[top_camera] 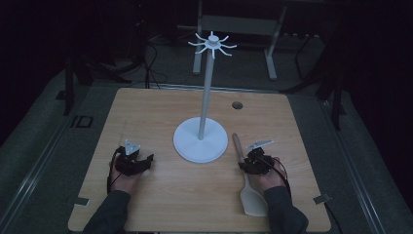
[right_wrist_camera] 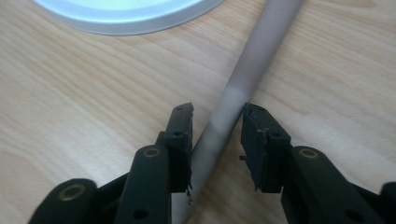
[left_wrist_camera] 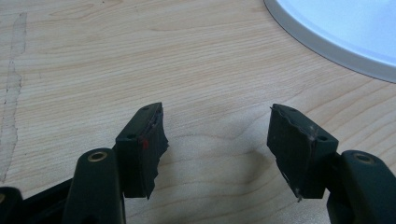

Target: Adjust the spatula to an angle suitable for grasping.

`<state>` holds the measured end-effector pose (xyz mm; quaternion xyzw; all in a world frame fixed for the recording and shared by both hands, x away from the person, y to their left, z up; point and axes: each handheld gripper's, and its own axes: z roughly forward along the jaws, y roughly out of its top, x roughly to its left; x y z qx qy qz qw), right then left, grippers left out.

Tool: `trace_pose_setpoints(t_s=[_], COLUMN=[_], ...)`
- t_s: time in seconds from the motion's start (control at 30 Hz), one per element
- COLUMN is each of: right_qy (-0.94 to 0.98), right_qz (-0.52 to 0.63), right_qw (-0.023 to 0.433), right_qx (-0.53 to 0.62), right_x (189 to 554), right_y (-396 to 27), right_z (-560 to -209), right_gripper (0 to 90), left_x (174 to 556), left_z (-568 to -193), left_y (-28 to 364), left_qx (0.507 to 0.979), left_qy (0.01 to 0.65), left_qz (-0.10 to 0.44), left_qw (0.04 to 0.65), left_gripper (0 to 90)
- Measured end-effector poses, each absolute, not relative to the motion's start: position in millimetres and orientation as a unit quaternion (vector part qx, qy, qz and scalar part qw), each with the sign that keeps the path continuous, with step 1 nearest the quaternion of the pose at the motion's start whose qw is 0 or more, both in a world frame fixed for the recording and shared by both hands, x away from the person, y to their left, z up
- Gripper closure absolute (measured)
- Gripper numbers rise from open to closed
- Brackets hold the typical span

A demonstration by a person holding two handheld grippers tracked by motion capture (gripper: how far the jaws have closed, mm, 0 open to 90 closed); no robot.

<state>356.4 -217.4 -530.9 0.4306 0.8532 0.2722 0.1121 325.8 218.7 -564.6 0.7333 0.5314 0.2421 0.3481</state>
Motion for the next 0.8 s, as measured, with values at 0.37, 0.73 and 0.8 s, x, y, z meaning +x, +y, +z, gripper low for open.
trace_pose_setpoints(t_s=[0.37, 0.73, 0.8], right_qy=[0.838, 0.811, 0.806], right_qz=[0.262, 0.228, 0.221], right_qw=[0.117, 0.105, 0.11], right_qx=[0.463, 0.528, 0.538], right_x=[366.6, 378.7, 380.2], right_y=[-205.2, -193.8, -191.0], right_z=[-529.1, -531.9, -531.4], right_gripper=[68.0, 66.2, 67.1], left_x=[326.1, 327.6, 327.7], left_z=[-564.6, -564.6, -564.6], left_y=[219.1, 218.4, 218.4], left_qx=[0.733, 0.735, 0.735], left_qy=[0.532, 0.53, 0.53], left_qz=[0.241, 0.241, 0.24], left_qw=[0.348, 0.348, 0.348], left_gripper=[37.0, 37.1, 37.1])
